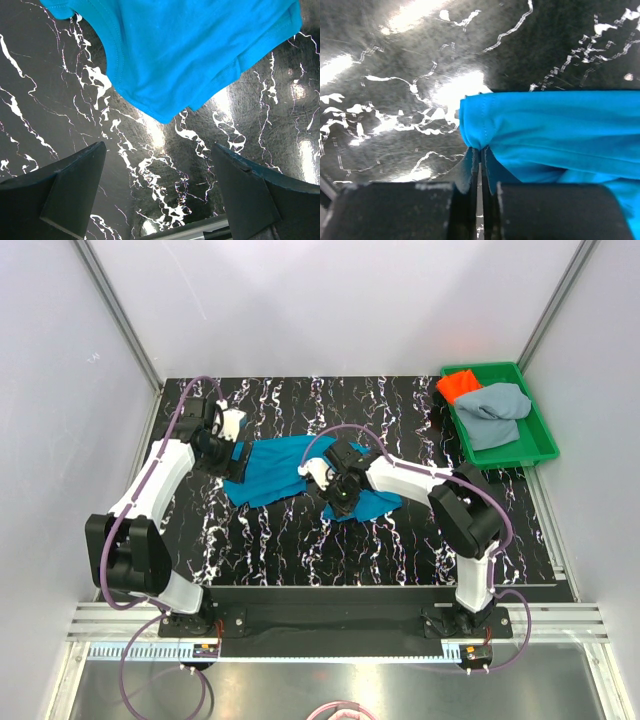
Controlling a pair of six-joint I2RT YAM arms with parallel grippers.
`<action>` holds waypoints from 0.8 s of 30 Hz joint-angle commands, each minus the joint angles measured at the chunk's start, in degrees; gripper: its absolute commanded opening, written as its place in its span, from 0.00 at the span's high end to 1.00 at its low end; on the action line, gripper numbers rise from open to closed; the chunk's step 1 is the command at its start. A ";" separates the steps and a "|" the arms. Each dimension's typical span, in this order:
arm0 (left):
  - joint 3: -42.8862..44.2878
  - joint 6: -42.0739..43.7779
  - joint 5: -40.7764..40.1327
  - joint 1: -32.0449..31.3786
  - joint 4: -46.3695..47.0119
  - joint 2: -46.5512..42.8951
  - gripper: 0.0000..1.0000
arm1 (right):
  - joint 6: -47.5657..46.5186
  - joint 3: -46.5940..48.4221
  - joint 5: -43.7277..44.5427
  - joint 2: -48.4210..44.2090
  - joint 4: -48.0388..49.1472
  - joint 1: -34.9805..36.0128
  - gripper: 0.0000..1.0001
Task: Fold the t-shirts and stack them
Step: Flatten the tshirt out
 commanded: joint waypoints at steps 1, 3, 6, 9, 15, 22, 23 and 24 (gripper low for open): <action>0.65 0.88 -0.29 -0.57 0.71 -0.50 0.08 | -1.24 2.50 3.63 -2.12 1.05 0.06 1.00; -1.29 2.47 -1.87 -2.76 1.15 -1.38 0.08 | -2.56 2.76 6.17 -4.75 0.52 0.06 1.00; -4.54 4.93 -2.58 -6.45 1.59 -3.31 0.08 | -6.07 3.02 9.60 -8.88 0.26 -0.20 1.00; -6.30 6.34 -2.32 -9.35 2.20 -3.05 0.10 | -8.10 4.08 10.58 -11.96 -0.70 -1.08 1.00; -5.61 7.05 -0.91 -10.76 1.42 0.20 0.18 | -8.71 9.87 11.89 -15.74 -2.29 -3.45 1.00; -2.54 5.73 3.74 -10.85 -0.16 7.84 0.25 | -8.54 23.83 12.16 -15.05 -3.96 -9.51 1.00; -2.01 5.38 4.88 -11.11 -0.51 8.89 0.26 | -8.71 24.81 12.51 -14.87 -3.79 -10.39 1.00; -1.13 4.94 5.24 -11.29 -0.95 10.38 0.27 | -8.89 25.52 13.04 -14.96 -3.52 -10.92 1.00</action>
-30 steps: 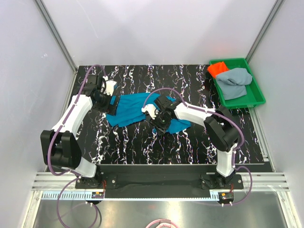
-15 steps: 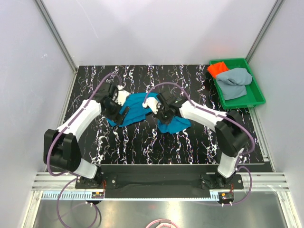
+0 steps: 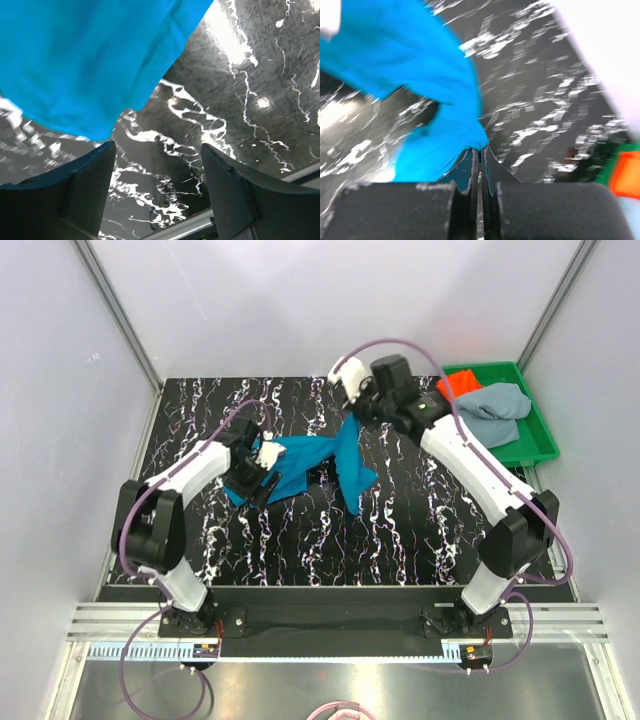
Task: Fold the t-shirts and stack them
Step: Flatten the tshirt out
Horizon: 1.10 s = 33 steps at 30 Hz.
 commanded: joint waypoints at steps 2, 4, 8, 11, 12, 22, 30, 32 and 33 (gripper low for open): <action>4.69 -1.64 4.50 -0.67 -0.78 3.32 0.26 | -1.57 6.16 2.20 -1.49 0.33 -2.82 1.00; 6.10 -2.26 3.97 -0.67 -0.70 4.11 0.25 | -1.75 7.13 2.47 -1.85 0.24 -3.61 1.00; 7.86 -1.91 1.87 -0.41 -0.61 4.46 0.24 | -3.68 5.47 1.34 -3.86 -1.07 -4.32 1.00; 9.70 -2.52 1.69 0.99 -0.26 4.20 0.24 | -4.91 3.71 -8.46 -4.66 -5.10 -4.32 1.00; 10.92 -3.31 1.69 1.61 -0.17 4.03 0.24 | -3.78 2.84 -10.26 -4.75 -7.82 -4.06 1.00; 19.11 -4.45 4.67 8.64 -2.81 5.17 0.23 | -17.74 2.65 -22.84 -1.77 -38.49 -2.21 1.00; 22.45 -5.43 6.17 8.65 -3.06 6.31 0.20 | -8.99 -0.69 -30.14 2.81 -36.08 -2.02 0.47; 22.89 -5.25 6.43 8.65 -3.77 6.13 0.20 | -6.33 0.10 -29.44 3.68 -32.74 -3.96 0.39; 23.06 -5.25 6.43 8.65 -3.77 6.13 0.20 | -5.19 1.24 -29.18 4.12 -32.29 -6.40 0.39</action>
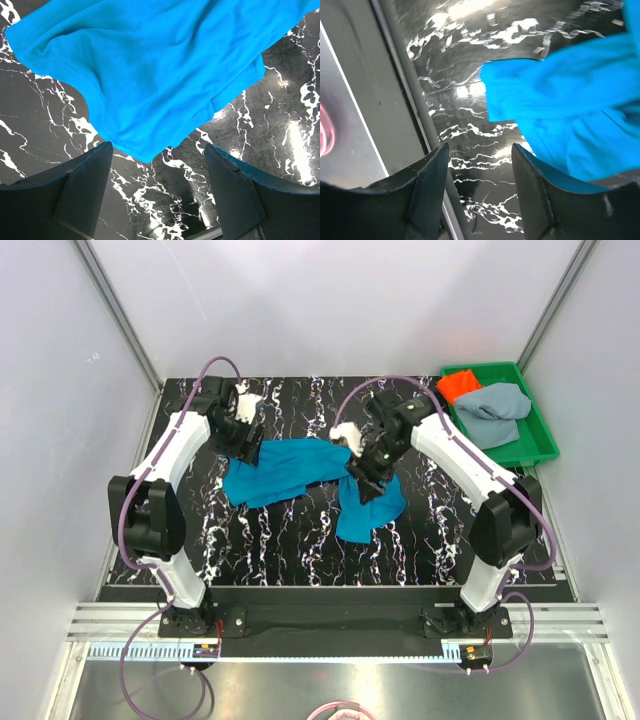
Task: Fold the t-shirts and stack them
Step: Flatten the tshirt out
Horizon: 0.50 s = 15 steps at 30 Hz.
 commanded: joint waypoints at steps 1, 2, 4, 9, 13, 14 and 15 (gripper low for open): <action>3.09 -0.40 2.19 -0.05 -0.62 -0.34 0.20 | 6.73 2.86 -1.00 0.34 4.61 -5.40 0.39; 3.18 -0.57 2.11 -0.05 -0.54 -0.25 0.20 | 7.96 2.95 1.70 0.79 6.79 -6.36 0.39; 3.18 -0.84 2.19 -0.05 -0.45 -0.16 0.20 | 9.90 2.87 3.13 2.62 8.65 -9.09 0.38; 1.77 -1.10 1.67 -0.05 -0.36 -0.25 0.19 | 12.19 3.30 7.79 9.22 16.30 -15.15 0.38; 0.89 0.30 0.79 -0.05 -1.41 -1.13 0.19 | 12.54 8.92 7.71 18.52 17.28 -16.74 0.38; 0.72 0.83 0.53 -0.05 -1.59 -1.39 0.19 | 12.89 10.06 6.75 19.76 17.54 -17.70 0.38; 0.63 1.01 0.35 -0.05 -1.76 -1.48 0.19 | 13.59 12.25 6.39 20.99 17.63 -17.97 0.38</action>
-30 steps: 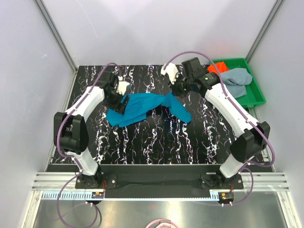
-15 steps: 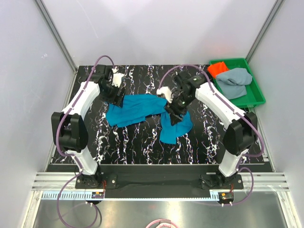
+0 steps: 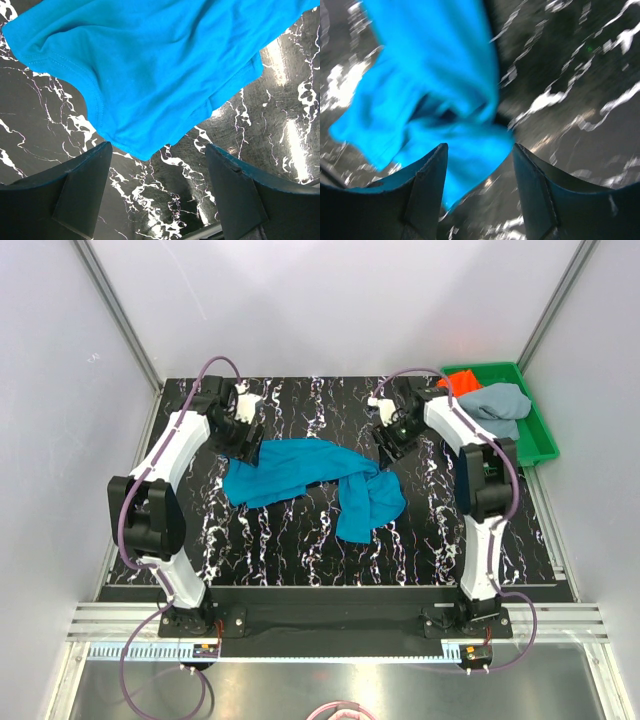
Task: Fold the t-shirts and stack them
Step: Flatten the tshirt out
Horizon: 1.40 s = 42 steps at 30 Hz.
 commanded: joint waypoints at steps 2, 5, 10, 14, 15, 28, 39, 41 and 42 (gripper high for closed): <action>0.04 1.62 -0.37 -0.07 -1.18 -1.59 0.19 | 2.30 8.88 -0.52 5.25 2.63 -1.47 0.38; -0.14 1.80 -0.38 -0.07 -1.35 -1.68 0.18 | 2.12 11.79 -0.26 7.98 2.46 -1.91 0.39; -0.14 1.97 -0.73 -0.07 -1.44 -0.98 0.18 | 1.42 13.03 0.62 10.01 1.76 -2.53 0.39; 1.18 2.15 -1.08 -0.07 -1.53 0.08 0.18 | 1.59 11.37 0.10 9.31 -0.35 -3.15 0.39; 1.44 2.15 -0.99 -0.07 -1.53 0.25 0.18 | 1.68 10.49 -0.17 7.83 -0.70 -3.23 0.39; 4.26 0.74 1.38 -0.07 -1.09 2.10 0.18 | 2.82 3.35 -0.35 6.05 -1.67 -3.23 0.40; 1.71 1.27 -0.29 -0.07 -1.18 -0.18 0.18 | 3.97 11.45 -2.36 13.70 -2.99 -3.23 0.43; 1.62 1.53 -0.73 -0.07 -1.27 -0.45 0.18 | 4.06 11.45 -2.89 13.79 -3.17 -3.23 0.45; 1.45 1.71 -0.90 -0.07 -1.35 -0.62 0.18 | 4.06 11.27 -3.07 13.70 -3.60 -3.23 0.46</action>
